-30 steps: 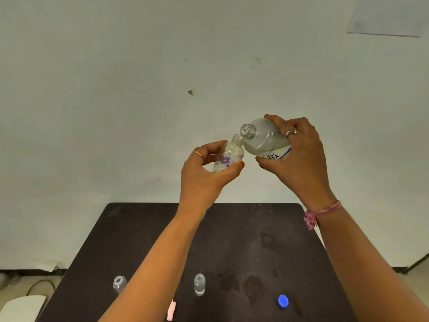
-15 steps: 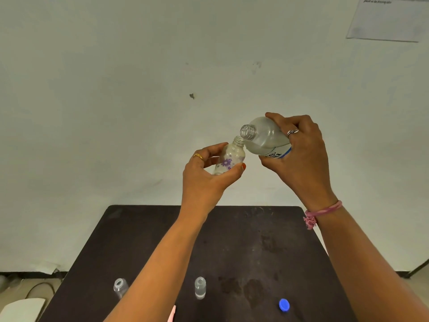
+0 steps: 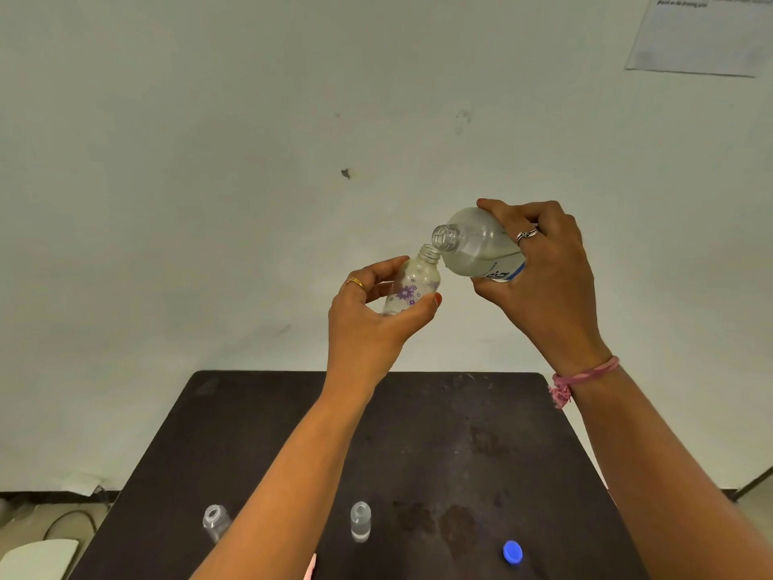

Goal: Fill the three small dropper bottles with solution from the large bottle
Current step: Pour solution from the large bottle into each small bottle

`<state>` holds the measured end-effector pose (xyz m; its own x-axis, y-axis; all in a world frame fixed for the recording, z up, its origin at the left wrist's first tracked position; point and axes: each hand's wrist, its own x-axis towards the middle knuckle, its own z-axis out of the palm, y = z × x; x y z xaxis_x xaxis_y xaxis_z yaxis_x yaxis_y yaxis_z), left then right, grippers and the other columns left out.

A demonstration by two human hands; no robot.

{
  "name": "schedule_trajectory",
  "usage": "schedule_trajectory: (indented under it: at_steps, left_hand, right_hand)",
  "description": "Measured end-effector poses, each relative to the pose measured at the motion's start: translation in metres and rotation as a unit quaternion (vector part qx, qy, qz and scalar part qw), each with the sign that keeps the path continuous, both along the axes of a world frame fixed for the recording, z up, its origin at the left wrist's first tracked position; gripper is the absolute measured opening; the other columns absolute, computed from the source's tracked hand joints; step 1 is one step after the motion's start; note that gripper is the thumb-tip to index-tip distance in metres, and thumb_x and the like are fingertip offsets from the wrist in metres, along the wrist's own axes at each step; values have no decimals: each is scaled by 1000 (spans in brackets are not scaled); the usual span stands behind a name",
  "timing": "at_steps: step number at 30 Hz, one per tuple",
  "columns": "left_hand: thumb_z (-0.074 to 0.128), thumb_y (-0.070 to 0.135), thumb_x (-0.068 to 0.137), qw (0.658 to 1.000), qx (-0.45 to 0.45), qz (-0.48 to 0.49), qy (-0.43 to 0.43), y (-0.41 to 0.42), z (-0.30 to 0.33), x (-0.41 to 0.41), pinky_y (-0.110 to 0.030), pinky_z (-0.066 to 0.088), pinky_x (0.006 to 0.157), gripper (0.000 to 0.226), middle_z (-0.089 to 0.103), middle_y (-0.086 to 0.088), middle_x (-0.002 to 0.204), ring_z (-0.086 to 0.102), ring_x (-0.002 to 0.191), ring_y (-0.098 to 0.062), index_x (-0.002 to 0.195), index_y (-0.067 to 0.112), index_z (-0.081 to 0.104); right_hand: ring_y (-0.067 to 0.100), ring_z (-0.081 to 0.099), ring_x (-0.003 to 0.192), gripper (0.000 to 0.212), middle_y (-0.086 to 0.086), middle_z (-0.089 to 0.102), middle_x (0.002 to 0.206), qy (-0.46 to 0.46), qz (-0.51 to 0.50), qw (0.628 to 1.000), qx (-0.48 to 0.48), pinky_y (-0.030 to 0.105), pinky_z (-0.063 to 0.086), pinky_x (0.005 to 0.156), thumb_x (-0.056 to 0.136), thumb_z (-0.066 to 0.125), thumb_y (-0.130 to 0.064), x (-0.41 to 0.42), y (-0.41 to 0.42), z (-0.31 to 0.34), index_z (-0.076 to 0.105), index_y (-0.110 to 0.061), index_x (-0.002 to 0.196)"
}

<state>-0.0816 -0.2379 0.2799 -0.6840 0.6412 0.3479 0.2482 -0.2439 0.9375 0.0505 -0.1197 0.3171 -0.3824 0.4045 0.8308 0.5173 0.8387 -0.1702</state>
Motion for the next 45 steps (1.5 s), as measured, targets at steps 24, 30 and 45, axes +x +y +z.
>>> schedule_trajectory:
  at_steps: [24,30,45]
  left_hand:
    - [82,30,70,1000,1,0,3,9,-1,-4,-10,52,69,48,64,16,108,60,97,2,112,33,60]
    - [82,30,70,1000,2,0,3,10,0,-4,-7,50,67,48,63,17,107,60,97,2,112,33,60]
    - [81,32,70,1000,1,0,1,11,-1,-3,-8,51,68,48,62,17,108,60,97,0,113,33,58]
  right_hand:
    - [30,51,104,76,13,55,115,-16,1,999,31,29,43,77,63,87,-16,-6,13,1,54,-19,132]
    - [30,52,103,75,13,55,115,-15,1,999,39,34,49,77,63,86,-17,-7,15,2,54,-19,131]
    - [29,52,103,76,12,55,114,-15,-1,998,55,37,50,77,63,86,-15,-8,17,3,54,-20,131]
